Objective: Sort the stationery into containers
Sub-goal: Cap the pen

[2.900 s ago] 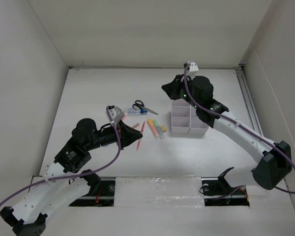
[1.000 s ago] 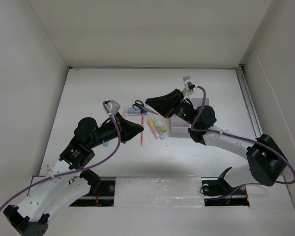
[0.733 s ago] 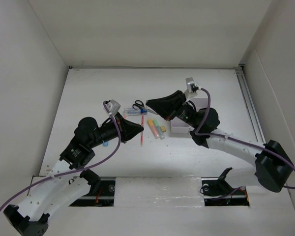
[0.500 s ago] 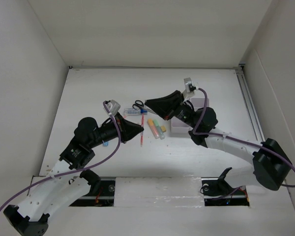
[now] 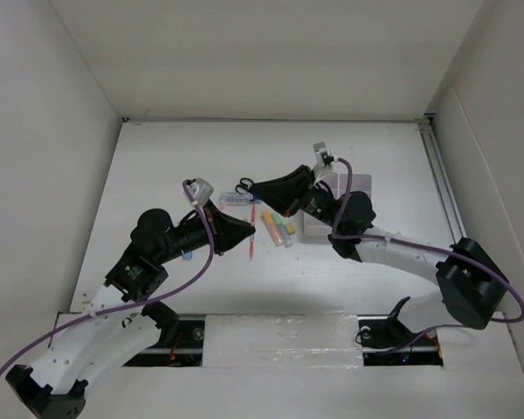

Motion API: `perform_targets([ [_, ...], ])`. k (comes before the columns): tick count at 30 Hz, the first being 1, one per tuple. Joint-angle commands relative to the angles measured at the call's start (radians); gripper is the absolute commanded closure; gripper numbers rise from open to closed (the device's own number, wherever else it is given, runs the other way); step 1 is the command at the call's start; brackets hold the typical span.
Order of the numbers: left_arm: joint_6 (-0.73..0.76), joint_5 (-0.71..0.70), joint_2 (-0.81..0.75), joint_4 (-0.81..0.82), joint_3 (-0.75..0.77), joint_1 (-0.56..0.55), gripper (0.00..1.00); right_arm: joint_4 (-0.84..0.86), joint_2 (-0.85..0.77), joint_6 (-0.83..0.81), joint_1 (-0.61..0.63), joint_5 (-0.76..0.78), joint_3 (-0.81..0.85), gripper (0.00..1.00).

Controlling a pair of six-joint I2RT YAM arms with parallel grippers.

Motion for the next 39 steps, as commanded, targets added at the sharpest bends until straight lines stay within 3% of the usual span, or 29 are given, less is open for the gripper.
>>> perform_targets([
  [1,0.013,0.011,-0.012,0.026,-0.009,0.002,1.0,0.061,-0.022,0.001,0.009,-0.001,0.027,1.0],
  [14,0.022,0.002,-0.011,0.017,-0.009,0.002,1.0,-0.002,-0.1,-0.042,-0.009,-0.001,0.007,1.0],
  [39,0.032,0.03,-0.011,0.029,-0.009,0.002,1.0,0.034,-0.054,-0.023,-0.009,-0.01,-0.015,1.0],
])
